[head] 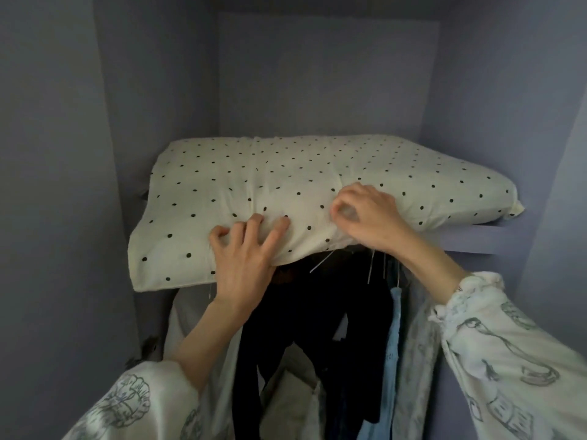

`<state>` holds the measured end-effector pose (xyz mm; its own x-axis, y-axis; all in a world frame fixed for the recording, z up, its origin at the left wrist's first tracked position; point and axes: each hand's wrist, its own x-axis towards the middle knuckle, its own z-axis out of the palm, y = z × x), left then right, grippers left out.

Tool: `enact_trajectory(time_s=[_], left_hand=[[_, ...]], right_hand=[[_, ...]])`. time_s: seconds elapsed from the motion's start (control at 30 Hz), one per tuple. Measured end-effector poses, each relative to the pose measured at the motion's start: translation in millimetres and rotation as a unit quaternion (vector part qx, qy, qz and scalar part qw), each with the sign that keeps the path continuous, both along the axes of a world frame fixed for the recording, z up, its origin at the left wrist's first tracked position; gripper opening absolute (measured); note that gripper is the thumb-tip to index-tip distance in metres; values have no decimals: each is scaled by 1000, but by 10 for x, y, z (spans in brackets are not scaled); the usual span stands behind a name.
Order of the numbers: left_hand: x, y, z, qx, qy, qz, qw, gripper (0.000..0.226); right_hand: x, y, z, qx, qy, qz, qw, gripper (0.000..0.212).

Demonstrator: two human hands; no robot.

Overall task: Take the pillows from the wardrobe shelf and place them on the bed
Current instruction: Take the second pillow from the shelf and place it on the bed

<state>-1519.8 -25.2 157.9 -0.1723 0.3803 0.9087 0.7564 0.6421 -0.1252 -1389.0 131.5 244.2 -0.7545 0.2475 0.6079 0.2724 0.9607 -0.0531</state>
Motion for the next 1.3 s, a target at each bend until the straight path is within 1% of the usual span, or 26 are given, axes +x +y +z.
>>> enact_trajectory(time_s=[0.1,0.2,0.27,0.3,0.4,0.53,0.63,0.73,0.83,0.93,0.97,1.07,1.13,1.2,1.3], left_hand=[[-3,15,-56,10,12,10,1000,62],[-64,7,-114,-10,35,3,999,66],[-112,-31,-167,-23,39,-21,999,66],[-135,-57,-191,-29,35,-39,998,63],[-213,-156,-208,-46,19,-94,994,50],[-292,-177,22,-45,-34,-127,990,38],[-393,-48,288,-36,-96,-115,988,40],[-548,139,485,-89,-145,-112,979,48],[-631,280,440,-129,-180,-101,970,51],[-589,280,214,-122,-143,-69,980,55],[-561,260,164,-117,-132,-66,982,55],[-505,197,55,-105,-110,-74,986,50],[-509,155,20,-108,-92,-79,987,45],[-578,140,121,-92,-63,-94,989,38],[-720,176,528,-42,-28,-84,995,45]], right_hand=[[-259,-52,145,-12,48,-22,999,32],[-589,-79,167,1,23,-61,998,48],[-735,-65,111,20,-7,-100,995,52],[-776,-49,67,31,-11,-115,993,53],[-799,-46,-81,64,30,-123,990,49],[-769,-97,-225,89,57,-120,987,46],[-706,-152,-335,105,77,-110,985,43],[-588,-183,-473,134,93,-104,981,42],[-462,-167,-561,146,100,-75,981,37],[-386,-51,-530,140,105,-69,982,36],[-380,12,-480,136,107,-89,981,39],[-429,213,-238,102,115,-172,973,58],[-495,261,-124,82,135,-195,968,65],[-555,255,-166,85,156,-200,963,68],[-586,253,-405,118,168,-211,956,68]])
